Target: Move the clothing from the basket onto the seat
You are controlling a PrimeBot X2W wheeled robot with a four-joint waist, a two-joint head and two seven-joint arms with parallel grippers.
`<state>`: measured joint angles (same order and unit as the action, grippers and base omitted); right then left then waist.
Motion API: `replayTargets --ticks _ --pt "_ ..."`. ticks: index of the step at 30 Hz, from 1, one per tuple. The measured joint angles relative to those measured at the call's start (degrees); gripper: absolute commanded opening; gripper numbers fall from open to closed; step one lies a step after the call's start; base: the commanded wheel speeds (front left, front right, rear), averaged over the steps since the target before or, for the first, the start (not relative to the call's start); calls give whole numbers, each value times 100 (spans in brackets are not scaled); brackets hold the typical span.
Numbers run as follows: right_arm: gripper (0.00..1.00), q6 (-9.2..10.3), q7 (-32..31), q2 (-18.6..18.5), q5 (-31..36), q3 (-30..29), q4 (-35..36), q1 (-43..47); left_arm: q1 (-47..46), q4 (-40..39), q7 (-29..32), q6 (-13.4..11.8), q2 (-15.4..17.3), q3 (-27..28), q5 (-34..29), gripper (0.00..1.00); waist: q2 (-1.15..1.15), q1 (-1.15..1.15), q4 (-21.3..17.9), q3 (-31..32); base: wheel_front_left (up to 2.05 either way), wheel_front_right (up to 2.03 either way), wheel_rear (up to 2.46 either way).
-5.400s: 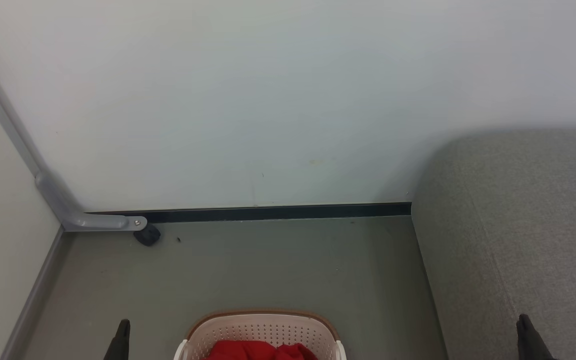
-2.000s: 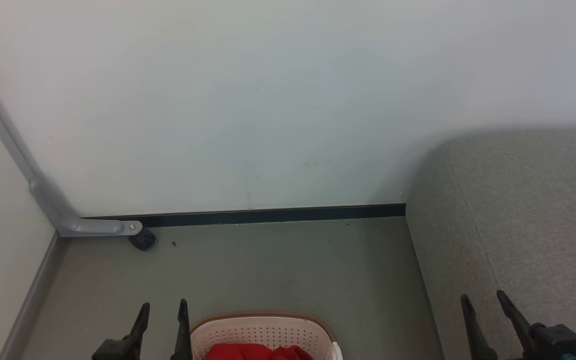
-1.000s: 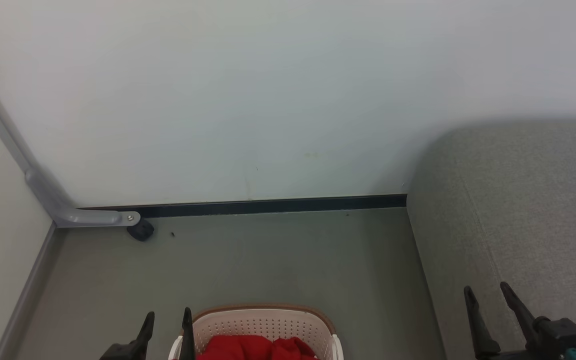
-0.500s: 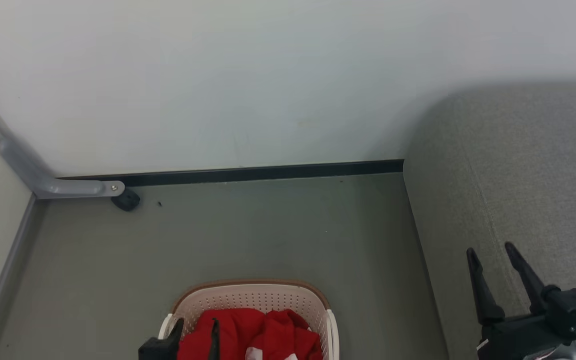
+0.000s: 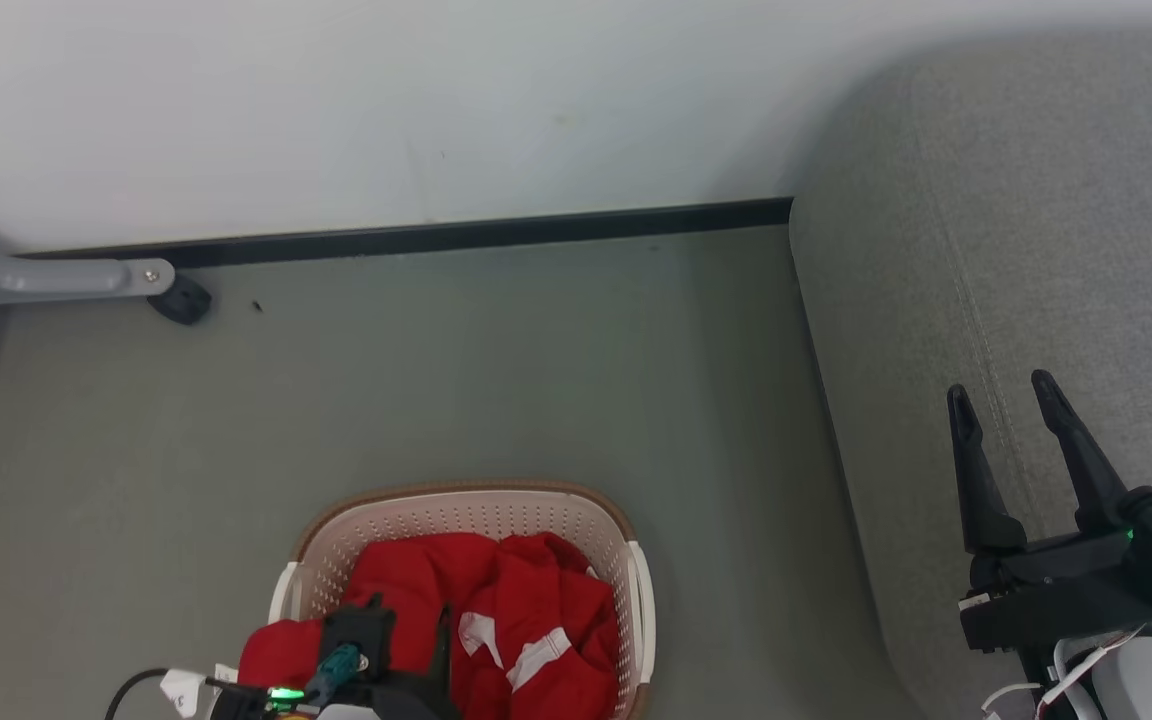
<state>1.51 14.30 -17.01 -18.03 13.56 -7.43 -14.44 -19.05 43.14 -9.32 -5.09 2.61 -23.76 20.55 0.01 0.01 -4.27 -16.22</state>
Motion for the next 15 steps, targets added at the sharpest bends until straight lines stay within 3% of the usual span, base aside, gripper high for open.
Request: replayTargets --ticks 15 --pt "100 0 16 96 40 -1 608 -464 -1224 998 628 -98 -31 -355 -458 100 0 1 -373 -1218 0 0 0"
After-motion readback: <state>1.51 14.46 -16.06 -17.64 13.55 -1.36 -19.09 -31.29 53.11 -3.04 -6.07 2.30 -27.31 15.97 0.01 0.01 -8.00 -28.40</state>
